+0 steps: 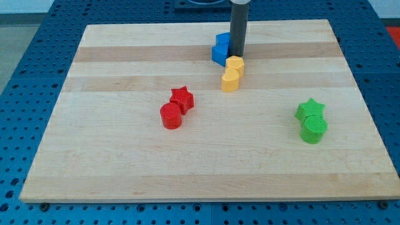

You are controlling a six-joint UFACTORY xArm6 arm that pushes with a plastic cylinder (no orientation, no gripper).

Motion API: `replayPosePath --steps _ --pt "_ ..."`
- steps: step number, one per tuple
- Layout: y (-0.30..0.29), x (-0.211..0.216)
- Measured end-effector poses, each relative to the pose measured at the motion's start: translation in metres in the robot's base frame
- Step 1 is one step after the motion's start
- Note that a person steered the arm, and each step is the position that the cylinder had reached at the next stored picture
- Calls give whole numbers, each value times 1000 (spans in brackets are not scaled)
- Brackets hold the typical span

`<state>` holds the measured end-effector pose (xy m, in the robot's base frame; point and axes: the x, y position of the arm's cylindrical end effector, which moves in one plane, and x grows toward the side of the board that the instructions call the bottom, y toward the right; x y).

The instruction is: Push the yellow blocks to the bottom side

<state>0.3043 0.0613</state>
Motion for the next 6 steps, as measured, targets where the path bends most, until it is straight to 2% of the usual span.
replayPosePath --steps 5,6 --pt "2 53" --pt "4 53"
